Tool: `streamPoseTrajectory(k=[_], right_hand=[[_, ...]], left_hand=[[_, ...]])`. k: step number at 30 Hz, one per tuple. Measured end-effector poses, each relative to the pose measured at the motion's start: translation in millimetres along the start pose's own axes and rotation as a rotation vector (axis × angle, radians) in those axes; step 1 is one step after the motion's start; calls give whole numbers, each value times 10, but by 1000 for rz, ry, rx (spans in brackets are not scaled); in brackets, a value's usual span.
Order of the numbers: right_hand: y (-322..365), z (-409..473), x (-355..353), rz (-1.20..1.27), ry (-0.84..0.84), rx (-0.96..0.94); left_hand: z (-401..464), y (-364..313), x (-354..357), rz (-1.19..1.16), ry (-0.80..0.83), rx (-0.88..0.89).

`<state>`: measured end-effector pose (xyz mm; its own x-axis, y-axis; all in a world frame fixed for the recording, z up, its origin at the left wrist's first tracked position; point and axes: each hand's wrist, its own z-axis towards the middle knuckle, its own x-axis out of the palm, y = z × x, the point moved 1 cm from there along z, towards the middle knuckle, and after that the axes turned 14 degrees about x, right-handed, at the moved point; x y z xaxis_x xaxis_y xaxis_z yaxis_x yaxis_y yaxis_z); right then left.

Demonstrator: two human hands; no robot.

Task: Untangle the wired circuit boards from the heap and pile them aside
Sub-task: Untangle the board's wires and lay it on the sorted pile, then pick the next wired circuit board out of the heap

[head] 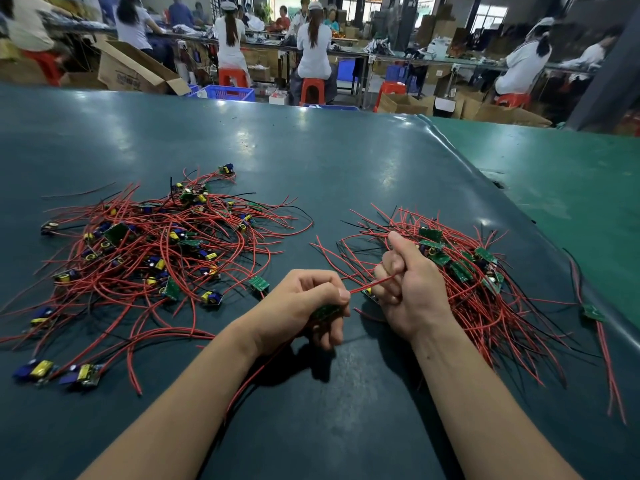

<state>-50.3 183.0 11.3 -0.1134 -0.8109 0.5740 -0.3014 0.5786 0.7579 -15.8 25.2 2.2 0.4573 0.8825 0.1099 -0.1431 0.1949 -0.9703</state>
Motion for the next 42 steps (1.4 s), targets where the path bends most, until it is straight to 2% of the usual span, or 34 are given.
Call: streamPoseTrajectory(k=[7, 11, 14, 17, 20, 22, 26, 33, 36, 37, 39, 42], right_hand=[[76, 3, -63, 100, -23, -74], [41, -1, -31, 103, 15, -15], [50, 0, -27, 138, 69, 1], [-3, -32, -1, -127, 115, 86], [-155, -82, 24, -450, 192, 118], [-193, -98, 29, -493, 194, 71], [-95, -67, -7, -395, 85, -35], [96, -55, -47, -31, -77, -261], [144, -33, -61, 72, -136, -293], [137, -33, -56, 32, -148, -285], [47, -61, -35, -230, -124, -225], [-165, -128, 50, -640, 82, -56]], left_hand=[[-1, 4, -23, -12, -17, 9], [-16, -9, -12, -8, 3, 5], [-6, -16, -14, -24, -95, 40], [16, -12, -29, -38, -229, 111], [17, -3, -25, -18, -256, 115], [17, 5, -18, 3, -248, 98], [18, 8, -15, 45, -190, 81], [-20, -9, -19, 11, -81, 45], [11, -25, -46, -81, -230, 53], [38, -16, -73, -131, -308, 60], [99, 2, -106, -197, -419, 111], [137, 17, -114, -165, -545, 196]])
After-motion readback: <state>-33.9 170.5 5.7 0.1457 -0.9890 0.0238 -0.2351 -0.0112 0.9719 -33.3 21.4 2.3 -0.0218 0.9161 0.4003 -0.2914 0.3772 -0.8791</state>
